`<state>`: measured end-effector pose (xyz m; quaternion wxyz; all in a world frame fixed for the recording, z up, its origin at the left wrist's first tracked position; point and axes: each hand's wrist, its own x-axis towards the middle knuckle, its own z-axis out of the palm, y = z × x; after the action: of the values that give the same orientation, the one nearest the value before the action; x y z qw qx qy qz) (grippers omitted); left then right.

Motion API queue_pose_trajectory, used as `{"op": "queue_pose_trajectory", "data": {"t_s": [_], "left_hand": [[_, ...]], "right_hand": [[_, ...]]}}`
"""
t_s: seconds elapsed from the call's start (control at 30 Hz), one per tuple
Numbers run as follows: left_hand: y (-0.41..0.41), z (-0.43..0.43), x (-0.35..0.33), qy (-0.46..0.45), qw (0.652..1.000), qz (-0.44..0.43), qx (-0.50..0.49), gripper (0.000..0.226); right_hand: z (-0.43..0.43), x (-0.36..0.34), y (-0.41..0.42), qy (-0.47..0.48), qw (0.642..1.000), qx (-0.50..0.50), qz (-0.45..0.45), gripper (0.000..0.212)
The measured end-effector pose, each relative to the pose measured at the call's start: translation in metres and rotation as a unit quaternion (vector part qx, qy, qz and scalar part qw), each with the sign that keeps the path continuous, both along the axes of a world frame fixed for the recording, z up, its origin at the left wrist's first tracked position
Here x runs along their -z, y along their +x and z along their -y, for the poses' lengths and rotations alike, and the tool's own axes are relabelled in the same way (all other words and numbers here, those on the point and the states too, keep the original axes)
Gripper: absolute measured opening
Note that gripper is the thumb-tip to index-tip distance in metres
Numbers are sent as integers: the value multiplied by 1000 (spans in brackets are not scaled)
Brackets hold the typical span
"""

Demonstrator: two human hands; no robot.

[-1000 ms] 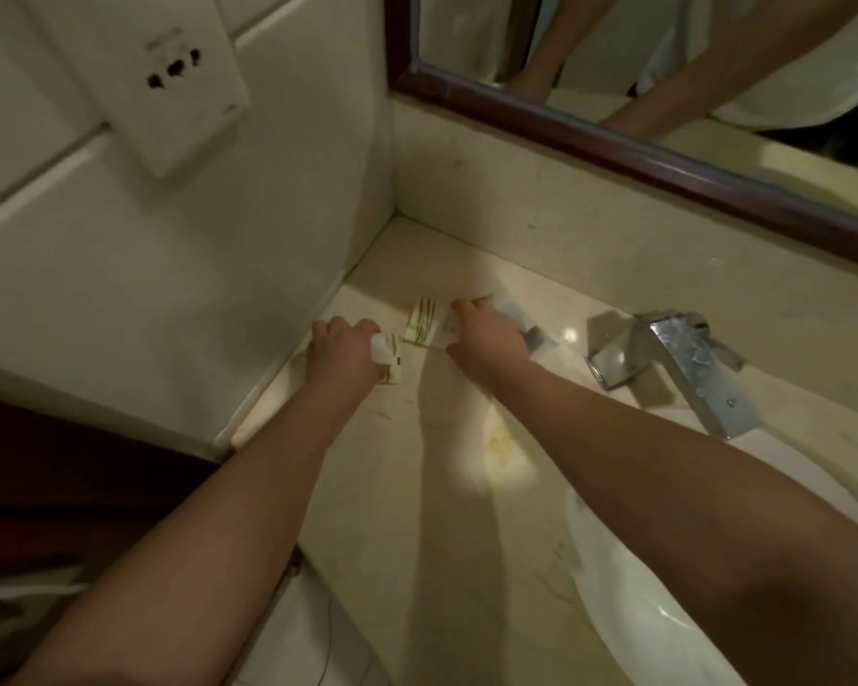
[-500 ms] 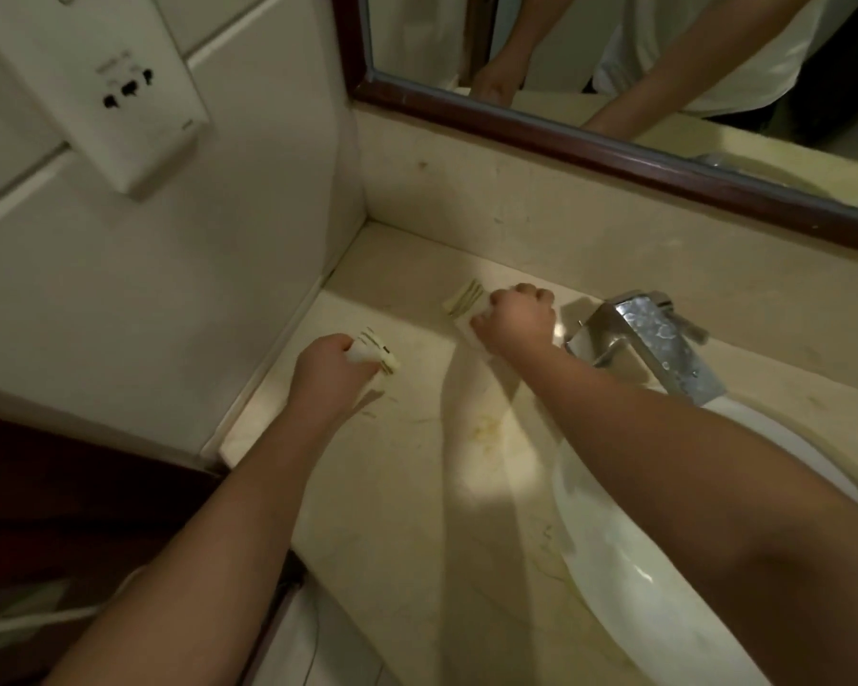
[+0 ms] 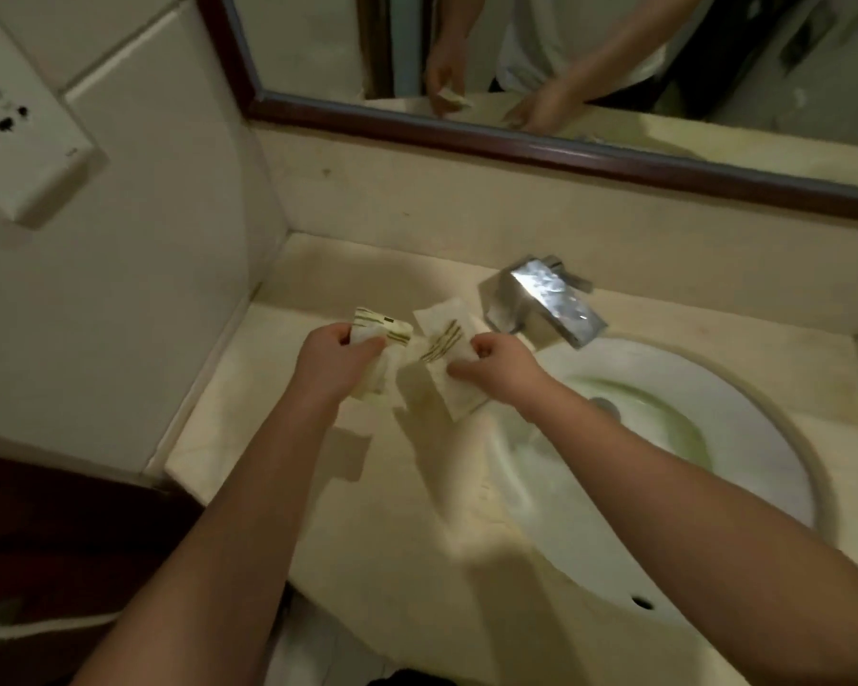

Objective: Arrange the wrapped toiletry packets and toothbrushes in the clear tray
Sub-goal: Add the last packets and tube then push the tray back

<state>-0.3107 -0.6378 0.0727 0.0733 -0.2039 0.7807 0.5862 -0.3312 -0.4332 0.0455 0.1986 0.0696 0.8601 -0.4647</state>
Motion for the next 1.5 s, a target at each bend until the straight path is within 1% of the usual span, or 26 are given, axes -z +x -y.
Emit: {"op": "queue_pose_trajectory", "data": {"t_s": [0.1,0.17,0.2,0.3,0.4,0.5,0.6,0.73,0.83,0.93,1.03,1.1,1.2,1.27,1.37,1.43,1.5], "left_hand": [[12,-50,-15,32,999,-17,41,12],[25,-93,-26,54,995,-20,76,18],[34,-117,-30,61,993,-22,97,18],[66,-188,-38,73,984,-27,161,9],[108,-260,-40,83,975,-28,206,7],[152,-328,-38,88,965,-25,246,9],[187,-387,-35,94,954,-21,282,13],[211,-448,-30,81,947,-25,310,12],[211,-484,-25,44,944,-56,321,10],[198,-519,-18,-23,941,-122,315,11],[180,-554,-13,-99,918,-222,312,9],[169,-575,-12,-131,903,-288,291,5],[157,-604,1,-168,853,-377,321,6],[153,-619,14,-176,826,-400,356,7],[159,-635,31,-199,788,-430,393,7],[163,-642,46,-214,777,-433,404,10],[166,-647,57,-230,779,-415,410,10]], "right_hand": [[-62,-24,56,-143,986,84,22,11],[-107,-35,92,-185,974,124,35,20],[-131,-40,112,-187,971,146,32,21],[-200,-52,173,-190,958,213,11,20],[-270,-60,240,-195,939,281,-8,21],[-334,-63,302,-177,918,354,-15,23],[-389,-62,353,-154,895,418,-2,24],[-445,-62,400,-171,863,474,28,16],[-478,-55,412,-184,846,500,20,21],[-508,-44,408,-173,837,518,1,23],[-534,-46,392,-168,828,536,3,20],[-548,-52,380,-164,831,531,5,16],[-566,-54,360,-153,841,518,-10,17],[-573,-53,348,-148,843,516,-11,20],[-580,-51,337,-153,849,505,-21,17],[-584,-48,334,-159,857,490,-31,16],[-590,-45,330,-164,860,482,-37,16]]}}
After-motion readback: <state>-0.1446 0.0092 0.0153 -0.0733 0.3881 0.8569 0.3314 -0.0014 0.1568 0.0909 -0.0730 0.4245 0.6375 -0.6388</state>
